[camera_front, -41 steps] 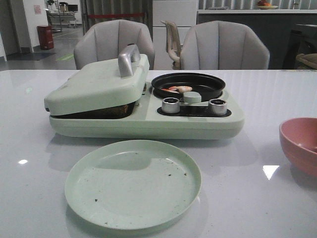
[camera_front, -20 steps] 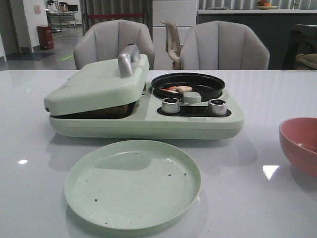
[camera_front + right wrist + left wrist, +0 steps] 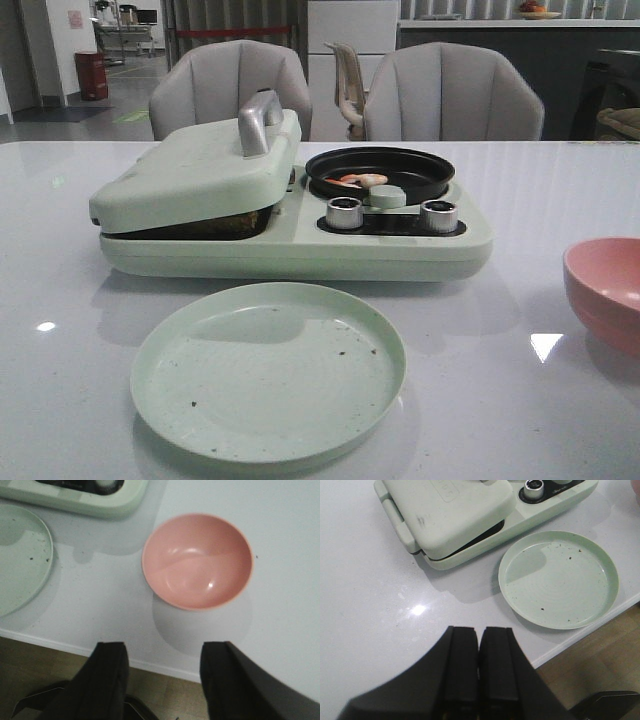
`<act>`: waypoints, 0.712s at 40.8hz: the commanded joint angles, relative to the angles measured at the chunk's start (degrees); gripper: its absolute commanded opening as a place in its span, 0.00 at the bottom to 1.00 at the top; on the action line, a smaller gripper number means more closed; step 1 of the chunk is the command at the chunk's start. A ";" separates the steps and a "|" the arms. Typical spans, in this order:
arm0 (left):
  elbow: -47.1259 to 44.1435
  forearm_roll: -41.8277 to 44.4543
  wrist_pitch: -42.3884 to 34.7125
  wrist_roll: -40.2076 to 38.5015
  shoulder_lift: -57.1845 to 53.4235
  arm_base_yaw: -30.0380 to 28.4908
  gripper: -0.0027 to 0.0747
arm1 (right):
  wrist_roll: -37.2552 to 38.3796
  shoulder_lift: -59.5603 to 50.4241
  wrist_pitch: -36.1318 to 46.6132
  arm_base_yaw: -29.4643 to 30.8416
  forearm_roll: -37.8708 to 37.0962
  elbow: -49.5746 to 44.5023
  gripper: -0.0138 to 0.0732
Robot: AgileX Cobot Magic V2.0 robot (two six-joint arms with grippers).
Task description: Make breakfast with bread and shrimp
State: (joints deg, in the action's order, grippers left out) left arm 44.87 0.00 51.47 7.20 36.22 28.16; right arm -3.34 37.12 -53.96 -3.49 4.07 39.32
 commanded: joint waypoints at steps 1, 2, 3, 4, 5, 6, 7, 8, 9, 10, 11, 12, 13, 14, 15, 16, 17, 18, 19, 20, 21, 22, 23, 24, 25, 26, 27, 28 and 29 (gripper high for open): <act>1.42 -0.65 -4.54 -0.44 -0.07 0.46 0.18 | 1.43 -2.92 2.28 0.07 -0.91 -1.46 0.68; 1.42 -0.65 -4.64 -0.44 -0.07 0.46 0.18 | 1.43 -3.61 2.34 0.07 -0.91 -2.24 0.68; 1.42 -0.65 -4.78 -0.44 -0.07 0.46 0.18 | 1.43 -4.01 2.41 0.07 -0.91 -2.77 0.68; 1.42 -0.65 -5.08 -0.44 -0.07 0.46 0.18 | 1.43 -4.49 2.52 0.07 -0.91 -3.42 0.68; 1.42 -0.65 -5.24 -0.44 -0.07 0.46 0.18 | 1.43 -4.73 2.60 0.07 -0.91 -3.84 0.68; 1.42 -0.65 -5.43 -0.44 -0.07 0.46 0.18 | 1.43 -4.93 2.65 0.07 -0.97 -4.25 0.68; 1.42 -0.65 -5.74 -0.44 -0.07 0.46 0.18 | 1.43 -5.06 2.88 0.07 -0.97 -4.74 0.68; 1.42 -0.65 -6.01 -0.44 -0.07 0.46 0.18 | 1.43 -5.05 3.05 0.07 -0.97 -5.08 0.67; 1.42 -0.65 -6.17 -0.44 -0.07 0.46 0.18 | 1.43 -5.05 3.05 0.07 -0.97 -5.45 0.67; 1.42 -0.65 -6.27 -0.44 -0.07 0.46 0.18 | 1.43 -5.05 3.19 0.07 -0.97 -5.78 0.65; 1.42 -0.65 -6.40 -0.44 -0.07 0.46 0.18 | 1.43 -5.05 3.36 0.07 -0.97 -6.00 0.63; 1.42 -0.65 -6.40 -0.44 -0.07 0.46 0.18 | 1.43 -5.05 3.64 0.07 -0.97 -6.26 0.60; 1.42 -0.65 -6.40 -0.44 -0.07 0.46 0.18 | 1.43 -5.05 3.78 0.07 -0.97 -6.37 0.57; 1.42 -0.65 -6.40 -0.44 -0.07 0.46 0.18 | 1.43 -5.05 3.90 0.07 -0.97 -6.43 0.52; 1.42 -0.65 -6.40 -0.44 -0.07 0.46 0.18 | 1.43 -5.05 3.90 0.07 -0.97 -6.43 0.48; 1.42 -0.65 -6.40 -0.44 -0.07 0.46 0.18 | 1.43 -5.05 4.13 0.07 -0.97 -6.43 0.45; 1.42 -0.65 -6.50 -0.44 -0.07 0.46 0.18 | 1.43 -5.05 4.42 0.07 -0.97 -6.43 0.40; 1.42 -0.65 -6.48 -0.44 -0.07 0.46 0.18 | 1.43 -5.05 4.64 0.07 -0.97 -6.43 0.37; 1.42 -0.65 -6.48 -0.44 -0.07 0.46 0.18 | 1.43 -5.05 4.91 0.07 -0.97 -6.43 0.33; 1.42 -0.65 -6.48 -0.44 -0.07 0.46 0.18 | 1.43 -5.05 5.15 0.07 -0.97 -6.43 0.30; 1.42 -0.65 -6.48 -0.44 -0.07 0.46 0.18 | 1.43 -5.05 5.48 0.07 -0.97 -6.43 0.27; 1.42 -0.65 -6.53 -0.44 -0.07 0.46 0.18 | 1.43 -5.05 5.79 0.07 -0.97 -6.43 0.24; 1.42 -0.65 -6.53 -0.44 -0.07 0.46 0.18 | 1.43 -5.05 5.95 0.07 -0.97 -6.43 0.22; 1.42 -0.65 -6.53 -0.44 -0.07 0.46 0.18 | 1.43 -5.05 6.24 0.07 -0.97 -6.43 0.20; 1.42 -0.65 -6.53 -0.44 -0.07 0.46 0.18 | 1.43 -5.05 6.42 0.07 -0.97 -6.43 0.20; 1.42 -0.65 -6.53 -0.44 -0.07 0.46 0.18 | 1.43 -5.05 6.60 0.07 -0.97 -6.43 0.20; 1.42 -0.65 -6.62 -0.44 -0.07 0.46 0.18 | 1.43 -5.05 6.75 0.07 -0.97 -6.43 0.20; 1.42 -0.65 -6.62 -0.44 -0.07 0.46 0.18 | 1.43 -5.05 7.02 0.07 -0.97 -6.43 0.20; 1.42 -0.65 -6.75 -0.44 -0.07 0.46 0.18 | 1.43 -5.05 7.32 0.07 -0.97 -6.43 0.20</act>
State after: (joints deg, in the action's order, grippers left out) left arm 44.87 0.00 49.12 7.20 36.22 28.16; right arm -1.96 32.01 -51.05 -3.49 3.31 31.29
